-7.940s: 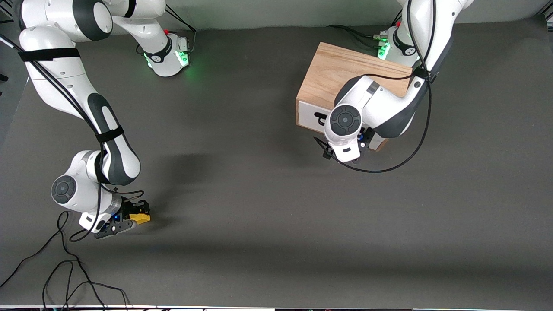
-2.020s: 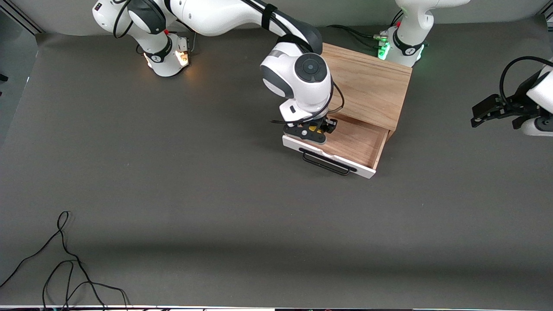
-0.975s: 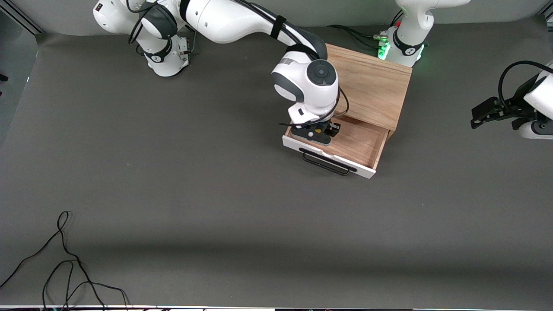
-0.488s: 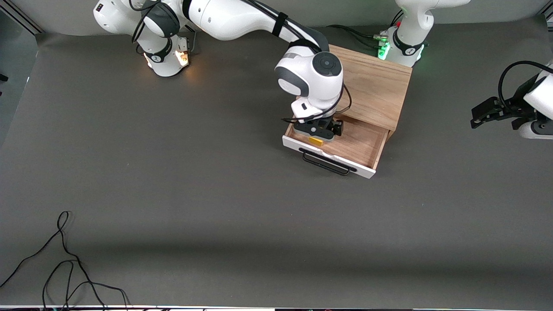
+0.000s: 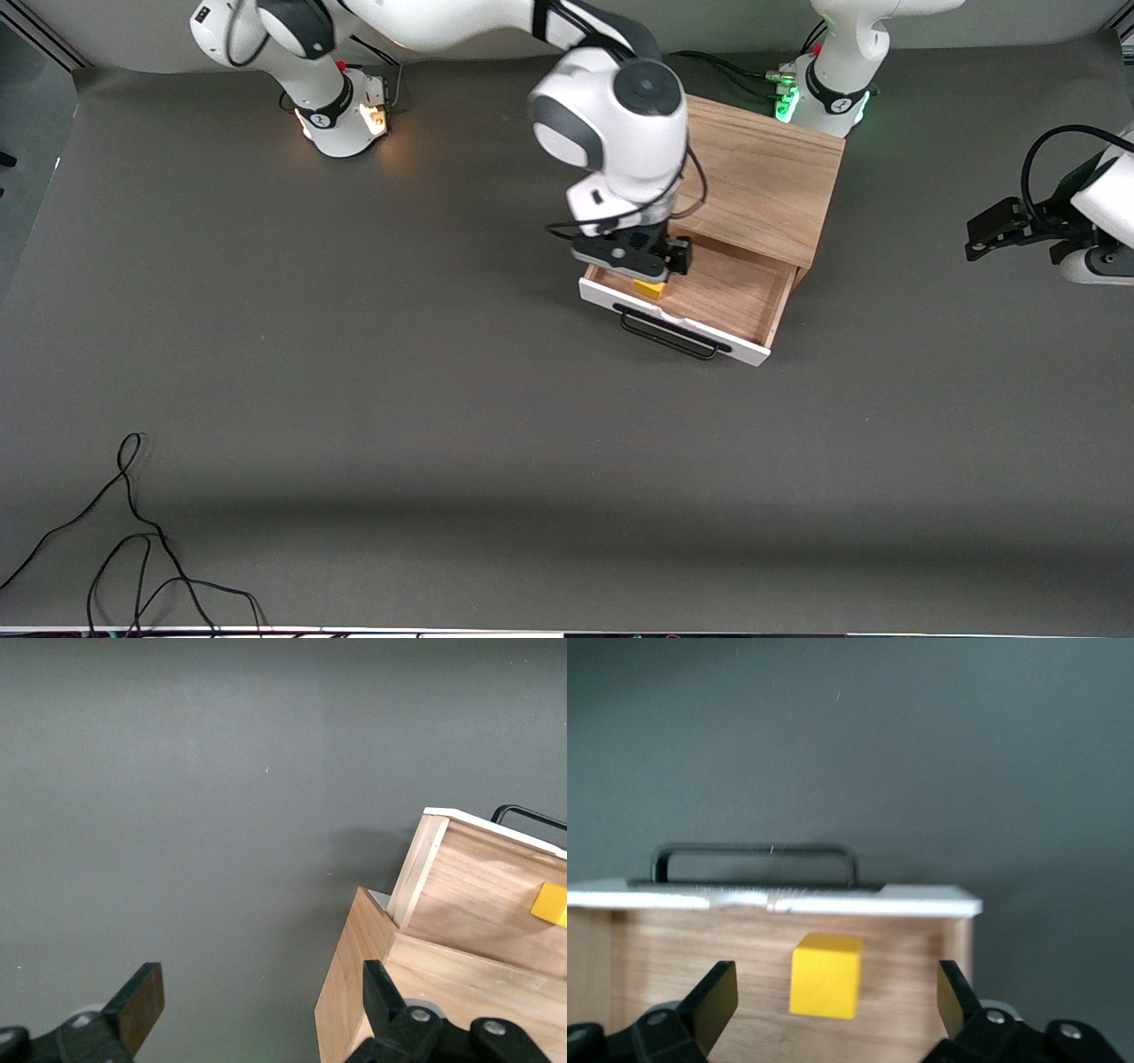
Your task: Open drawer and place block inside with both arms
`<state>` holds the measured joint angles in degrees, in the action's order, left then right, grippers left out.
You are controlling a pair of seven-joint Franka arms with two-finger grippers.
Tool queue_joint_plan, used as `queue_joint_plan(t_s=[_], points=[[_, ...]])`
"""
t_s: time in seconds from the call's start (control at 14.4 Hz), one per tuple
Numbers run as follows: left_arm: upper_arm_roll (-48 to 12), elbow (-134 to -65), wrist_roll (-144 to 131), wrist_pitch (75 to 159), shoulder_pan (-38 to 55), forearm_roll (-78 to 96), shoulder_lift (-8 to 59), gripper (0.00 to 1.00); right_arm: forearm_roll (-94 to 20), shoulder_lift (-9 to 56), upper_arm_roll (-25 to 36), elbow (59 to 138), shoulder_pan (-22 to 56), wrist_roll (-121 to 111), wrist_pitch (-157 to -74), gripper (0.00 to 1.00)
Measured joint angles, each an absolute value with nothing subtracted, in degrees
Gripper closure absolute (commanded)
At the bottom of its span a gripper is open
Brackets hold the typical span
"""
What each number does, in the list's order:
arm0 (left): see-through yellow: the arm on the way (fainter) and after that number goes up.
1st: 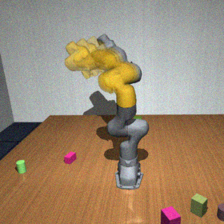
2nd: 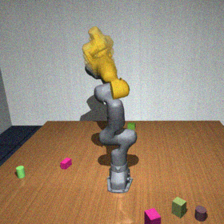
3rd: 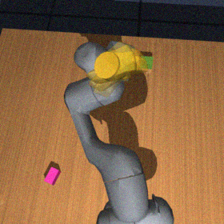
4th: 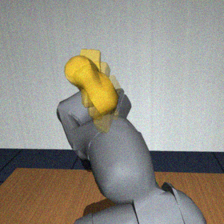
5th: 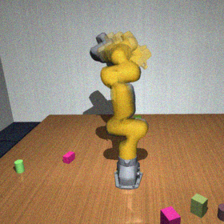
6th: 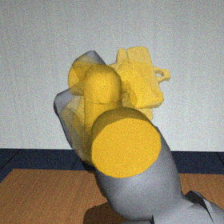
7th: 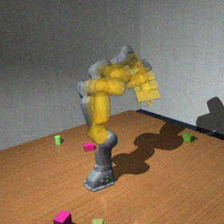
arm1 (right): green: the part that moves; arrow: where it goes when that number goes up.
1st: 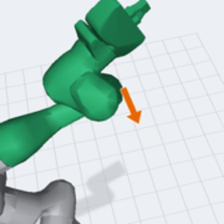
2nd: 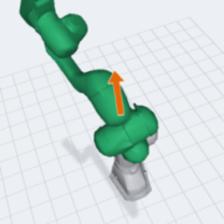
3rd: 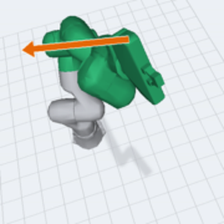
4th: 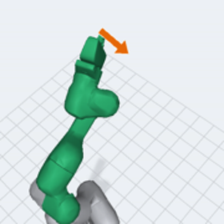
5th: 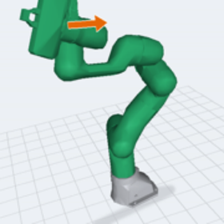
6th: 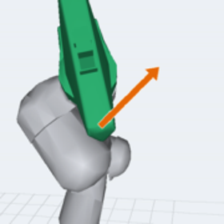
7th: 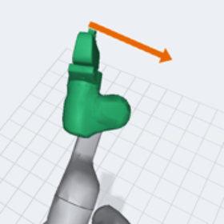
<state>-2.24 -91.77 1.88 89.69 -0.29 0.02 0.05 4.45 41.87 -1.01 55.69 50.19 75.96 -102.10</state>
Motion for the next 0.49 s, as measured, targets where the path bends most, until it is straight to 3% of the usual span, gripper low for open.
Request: queue_joint_plan(t_s=[0.49], points=[[-2.15,-91.95,2.06,89.28,-0.26,-0.01,0.13,0.00,0.01,31.26,-0.57,60.80,32.96,50.58,-99.15,0.00]])
